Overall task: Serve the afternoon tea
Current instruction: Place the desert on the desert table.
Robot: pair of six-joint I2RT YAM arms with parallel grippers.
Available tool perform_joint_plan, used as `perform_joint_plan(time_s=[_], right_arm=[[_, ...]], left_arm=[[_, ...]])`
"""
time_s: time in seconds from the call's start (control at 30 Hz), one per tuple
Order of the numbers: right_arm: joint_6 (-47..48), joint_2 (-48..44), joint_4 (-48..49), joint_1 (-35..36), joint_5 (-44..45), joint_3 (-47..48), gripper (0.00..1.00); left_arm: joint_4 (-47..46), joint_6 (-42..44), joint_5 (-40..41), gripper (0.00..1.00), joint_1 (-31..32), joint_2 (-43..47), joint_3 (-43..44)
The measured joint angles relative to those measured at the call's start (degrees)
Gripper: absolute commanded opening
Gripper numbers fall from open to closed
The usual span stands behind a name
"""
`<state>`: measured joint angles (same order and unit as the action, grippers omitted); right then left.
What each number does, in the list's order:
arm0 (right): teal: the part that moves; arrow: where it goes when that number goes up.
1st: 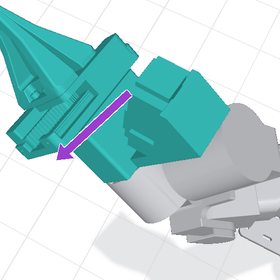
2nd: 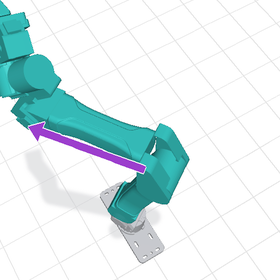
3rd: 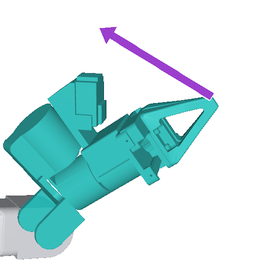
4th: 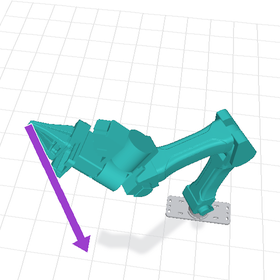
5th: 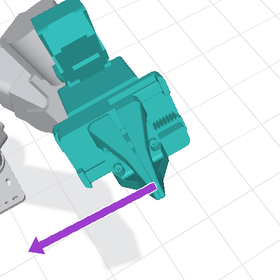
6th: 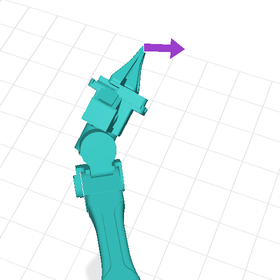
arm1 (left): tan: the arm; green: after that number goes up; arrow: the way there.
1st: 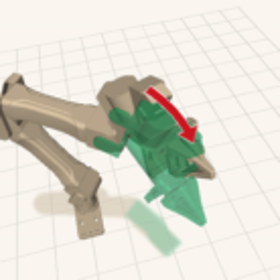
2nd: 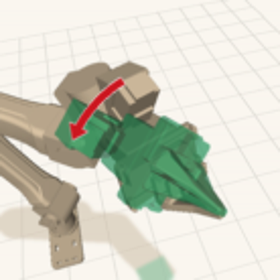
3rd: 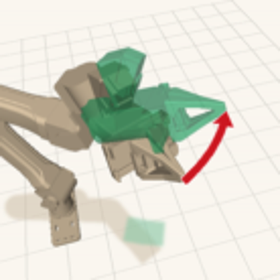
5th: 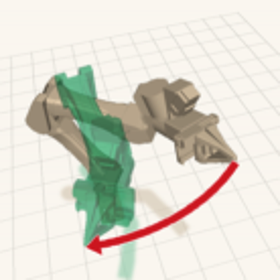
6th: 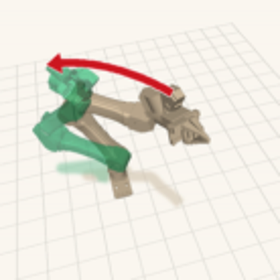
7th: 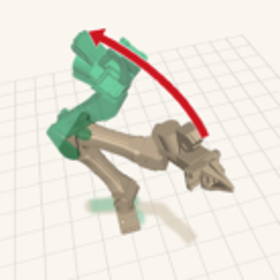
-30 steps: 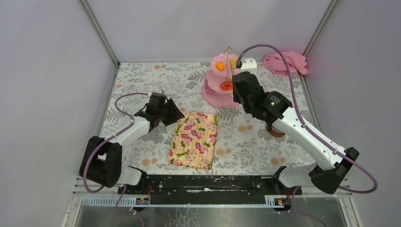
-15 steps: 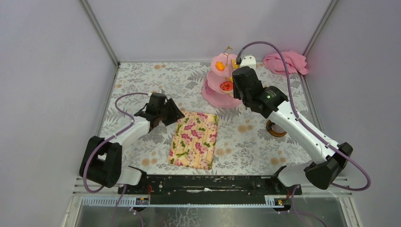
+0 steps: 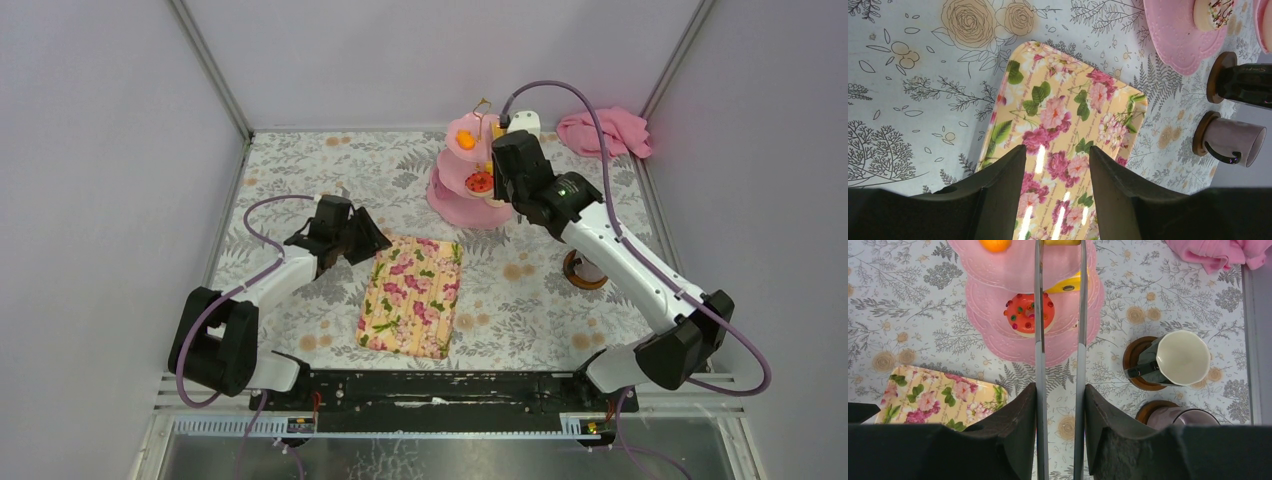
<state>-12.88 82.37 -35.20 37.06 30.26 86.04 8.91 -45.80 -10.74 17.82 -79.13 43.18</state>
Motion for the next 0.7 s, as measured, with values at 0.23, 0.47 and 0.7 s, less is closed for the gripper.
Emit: perform_joint_plan(time_s=[0.23,0.47,0.7], right_arm=[[0.3,0.7,0.5,-1.4,-1.6,0.4,0.32],[0.3,1.3,1.1,-1.9,-2.9,1.0,0.40],[0.3,1.4,1.2,-2.0,-4.2,1.1,0.45]], left_arm=[[-0.1,0.0,0.0,0.57,0.0,-0.1,0.1],[-0.2,0.0,0.0,0.57,0.0,-0.4,0.2],[-0.2,0.0,0.0,0.57,0.0,-0.4,0.2]])
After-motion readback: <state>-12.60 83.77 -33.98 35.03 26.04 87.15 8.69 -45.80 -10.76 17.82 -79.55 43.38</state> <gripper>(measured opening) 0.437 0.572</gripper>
